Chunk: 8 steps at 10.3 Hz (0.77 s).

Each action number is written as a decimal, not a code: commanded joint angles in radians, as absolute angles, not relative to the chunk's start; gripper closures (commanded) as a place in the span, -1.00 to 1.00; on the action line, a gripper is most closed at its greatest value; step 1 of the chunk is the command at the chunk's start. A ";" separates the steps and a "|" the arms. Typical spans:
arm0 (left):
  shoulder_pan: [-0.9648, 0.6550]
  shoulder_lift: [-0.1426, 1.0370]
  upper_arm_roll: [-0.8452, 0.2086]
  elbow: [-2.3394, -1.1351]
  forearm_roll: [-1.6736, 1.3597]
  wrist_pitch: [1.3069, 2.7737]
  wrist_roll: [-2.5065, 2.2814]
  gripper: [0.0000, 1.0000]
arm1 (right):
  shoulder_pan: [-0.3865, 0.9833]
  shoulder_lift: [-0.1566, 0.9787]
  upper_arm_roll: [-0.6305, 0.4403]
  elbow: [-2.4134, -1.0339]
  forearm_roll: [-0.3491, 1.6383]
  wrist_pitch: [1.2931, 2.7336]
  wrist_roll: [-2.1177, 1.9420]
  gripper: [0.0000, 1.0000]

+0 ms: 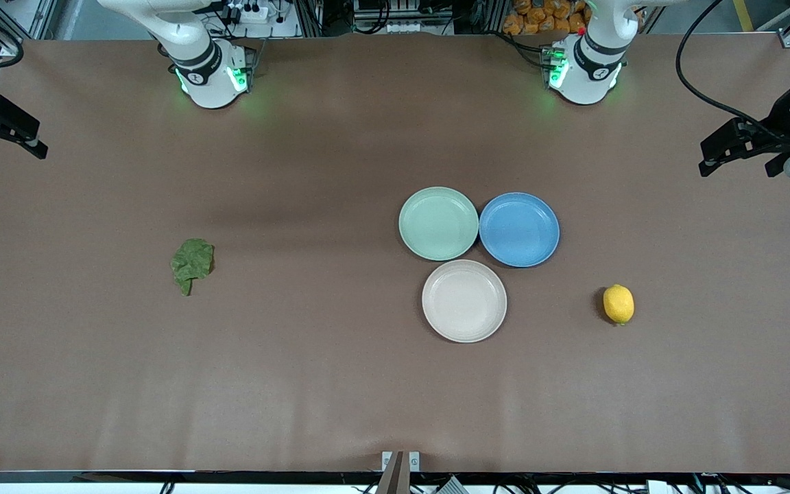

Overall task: Place lemon and lettuce in plates
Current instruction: 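Reach the right gripper to the lettuce while the left gripper reaches the lemon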

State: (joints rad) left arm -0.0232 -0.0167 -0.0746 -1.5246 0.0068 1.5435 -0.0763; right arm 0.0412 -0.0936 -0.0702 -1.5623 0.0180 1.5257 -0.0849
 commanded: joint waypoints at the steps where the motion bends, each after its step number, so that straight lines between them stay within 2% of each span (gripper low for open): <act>1: -0.023 0.003 -0.077 -1.496 0.021 1.517 -0.069 -1.00 | 0.038 -0.098 -0.069 -1.566 0.018 1.538 -0.089 -1.00; 4: -0.026 0.026 -0.078 -1.494 0.020 1.517 -0.071 -1.00 | 0.038 -0.097 -0.071 -1.572 0.018 1.542 -0.089 -1.00; 8: -0.025 0.118 -0.075 -1.490 0.026 1.531 -0.060 -1.00 | 0.044 -0.094 -0.081 -1.574 0.018 1.543 -0.089 -1.00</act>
State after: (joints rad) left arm -0.0244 0.0771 -0.0751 -1.5238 0.0068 1.5408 -0.0763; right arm 0.0412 -0.0922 -0.0769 -1.5671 0.0180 1.5334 -0.0848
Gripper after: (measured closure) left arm 0.000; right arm 0.000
